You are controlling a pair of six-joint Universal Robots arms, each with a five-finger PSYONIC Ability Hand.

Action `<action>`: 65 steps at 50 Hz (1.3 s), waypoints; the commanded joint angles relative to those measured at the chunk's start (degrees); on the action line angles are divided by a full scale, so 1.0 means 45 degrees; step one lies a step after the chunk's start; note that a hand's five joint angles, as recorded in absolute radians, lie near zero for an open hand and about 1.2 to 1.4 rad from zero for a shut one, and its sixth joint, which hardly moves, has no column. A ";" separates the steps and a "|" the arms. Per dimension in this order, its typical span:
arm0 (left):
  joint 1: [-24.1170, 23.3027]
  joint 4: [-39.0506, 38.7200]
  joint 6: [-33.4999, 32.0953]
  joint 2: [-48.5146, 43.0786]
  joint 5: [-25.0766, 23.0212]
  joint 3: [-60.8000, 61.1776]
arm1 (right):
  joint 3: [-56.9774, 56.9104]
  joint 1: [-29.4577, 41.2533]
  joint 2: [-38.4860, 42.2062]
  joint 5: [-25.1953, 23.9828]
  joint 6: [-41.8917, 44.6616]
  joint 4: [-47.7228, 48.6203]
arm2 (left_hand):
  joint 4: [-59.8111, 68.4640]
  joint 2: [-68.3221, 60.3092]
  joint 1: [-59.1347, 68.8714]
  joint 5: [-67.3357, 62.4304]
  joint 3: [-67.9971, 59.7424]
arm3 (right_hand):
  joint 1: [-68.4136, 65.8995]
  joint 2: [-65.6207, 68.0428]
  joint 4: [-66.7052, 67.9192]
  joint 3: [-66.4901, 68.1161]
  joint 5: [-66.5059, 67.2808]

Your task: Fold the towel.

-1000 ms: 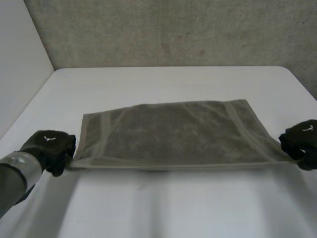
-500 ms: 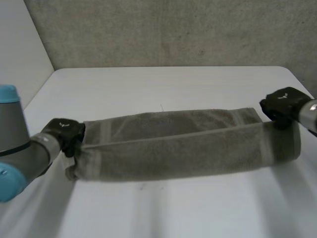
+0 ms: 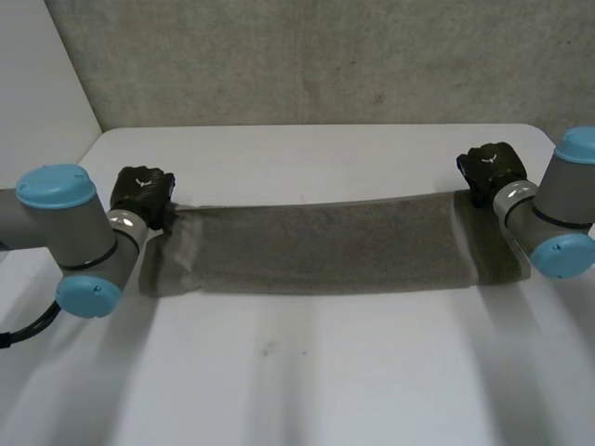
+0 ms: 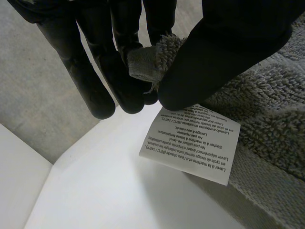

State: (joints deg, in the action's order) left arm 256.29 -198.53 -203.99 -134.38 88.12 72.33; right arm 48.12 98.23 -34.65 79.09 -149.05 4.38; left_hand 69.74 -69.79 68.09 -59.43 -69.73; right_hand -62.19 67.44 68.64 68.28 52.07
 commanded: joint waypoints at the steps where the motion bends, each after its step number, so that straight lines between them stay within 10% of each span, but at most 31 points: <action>1: -0.0019 -0.0510 -0.0001 -0.0879 -0.0032 -0.0487 | -0.0515 0.0065 0.0530 0.0236 0.0075 0.1136 | 0.2280 -0.2269 0.2647 -0.2349 -0.2281 | -0.3958 0.2791 0.2525 0.2605 0.3984; 7: -0.0097 -0.0980 -0.0001 -0.1115 -0.0051 -0.0527 | -0.0927 0.0163 0.0903 0.0236 0.0075 0.1137 | 0.2280 -0.2269 0.2647 -0.2349 -0.2281 | -0.1392 0.0225 -0.0041 0.0039 0.1418; 9: -0.0097 -0.1427 -0.0001 -0.1135 -0.0168 -0.0411 | -0.1141 0.0182 0.1117 0.0101 0.0095 0.1117 | -0.0601 0.0612 -0.0235 0.0532 0.0600 | 1.1598 -1.2764 -1.3031 -1.2951 -1.1572; 10: -0.0097 -0.1429 -0.0001 -0.1135 -0.0169 -0.0410 | -0.1142 0.0182 0.1118 0.0100 0.0095 0.1117 | -0.0630 0.0641 -0.0264 0.0561 0.0629 | 1.1598 -1.2764 -1.3031 -1.2951 -1.1572; 12: -0.0175 -0.1663 -0.0020 -0.1076 -0.0169 -0.0332 | -0.1239 0.0182 0.1118 0.0099 0.0075 0.1175 | -1.3275 1.3286 -1.2909 1.3206 1.3274 | 1.1598 -1.2764 -1.3031 -1.2951 -1.1572; 26: -0.0273 -0.1761 -0.0001 0.1287 -0.0130 0.1055 | -0.0243 0.0046 -0.1499 0.0041 -0.0979 0.1059 | -1.3227 1.3239 -1.2861 1.3159 1.3226 | 1.1598 -1.2764 -1.3031 -1.2951 -1.1572; 39: -0.0545 -0.1508 0.0175 0.4859 -0.0208 0.4957 | 0.6119 -0.1280 -0.6691 -0.1811 -0.1018 0.0164 | -1.3041 1.3052 -1.2675 1.2973 1.3040 | 1.1598 -1.2764 -1.3031 -1.2951 -1.1572; 65: -0.1152 -0.1156 0.0370 0.5311 -0.0091 0.6465 | 0.8819 -0.3470 -0.4839 -0.4490 0.0935 -0.0348 | -1.3153 1.3164 -1.2786 1.3084 1.3152 | 0.6159 -0.7326 -0.7592 -0.7512 -0.6133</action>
State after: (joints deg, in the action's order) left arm 251.63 -203.71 -202.41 -111.10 87.69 100.90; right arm 87.67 82.78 -60.00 60.08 -145.30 0.25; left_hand 10.00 -9.97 10.52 -1.63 -10.01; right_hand -26.69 25.96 26.93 26.85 15.68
